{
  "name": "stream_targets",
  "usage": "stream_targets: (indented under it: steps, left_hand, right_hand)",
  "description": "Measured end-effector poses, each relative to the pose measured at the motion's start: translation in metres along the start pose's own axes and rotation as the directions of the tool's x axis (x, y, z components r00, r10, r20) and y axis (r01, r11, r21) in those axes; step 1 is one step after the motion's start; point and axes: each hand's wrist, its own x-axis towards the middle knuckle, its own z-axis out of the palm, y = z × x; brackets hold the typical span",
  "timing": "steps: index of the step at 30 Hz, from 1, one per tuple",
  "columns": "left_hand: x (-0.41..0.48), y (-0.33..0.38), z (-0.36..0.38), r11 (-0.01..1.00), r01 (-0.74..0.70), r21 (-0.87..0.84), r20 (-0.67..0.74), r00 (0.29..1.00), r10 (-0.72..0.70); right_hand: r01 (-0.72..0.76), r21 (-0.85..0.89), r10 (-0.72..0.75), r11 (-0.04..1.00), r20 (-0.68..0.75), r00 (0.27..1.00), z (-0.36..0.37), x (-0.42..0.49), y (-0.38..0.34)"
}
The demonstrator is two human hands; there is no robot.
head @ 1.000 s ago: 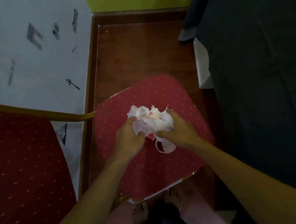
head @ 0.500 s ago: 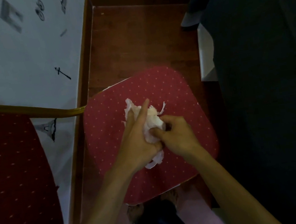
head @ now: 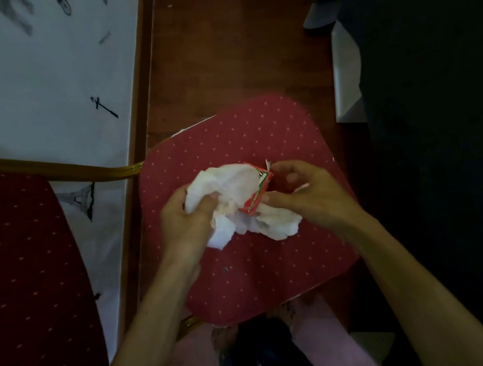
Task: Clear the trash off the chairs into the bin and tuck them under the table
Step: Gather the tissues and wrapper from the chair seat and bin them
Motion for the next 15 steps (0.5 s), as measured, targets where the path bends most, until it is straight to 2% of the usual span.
stream_targets:
  steps: [3,6,9,11,15]
  left_hand:
    - [0.011,-0.009,0.001,0.995,0.070,0.077,-0.028,0.997,-0.068]
    - [0.019,-0.017,0.008,0.967,-0.010,0.254,-0.007,1.000,0.012]
    - [0.027,-0.022,0.019,0.930,-0.155,0.335,0.094,0.987,0.131]
    - [0.034,-0.026,0.028,0.884,-0.221,0.412,0.191,0.970,0.153]
    - [0.033,-0.039,0.048,0.774,-0.287,0.564,0.371,0.926,0.073]
  right_hand:
    - [-0.038,-0.189,0.053,0.981,0.074,0.996,0.017,0.012,0.012]
    - [-0.116,-0.355,0.107,0.928,-0.045,0.993,0.034,0.020,0.021]
    - [-0.131,-0.320,0.105,0.938,-0.098,0.990,0.041,0.023,0.024]
    - [-0.104,-0.301,0.070,0.948,-0.120,0.990,0.045,0.023,0.030]
    - [-0.101,-0.257,0.040,0.961,-0.235,0.971,0.049,0.008,0.035]
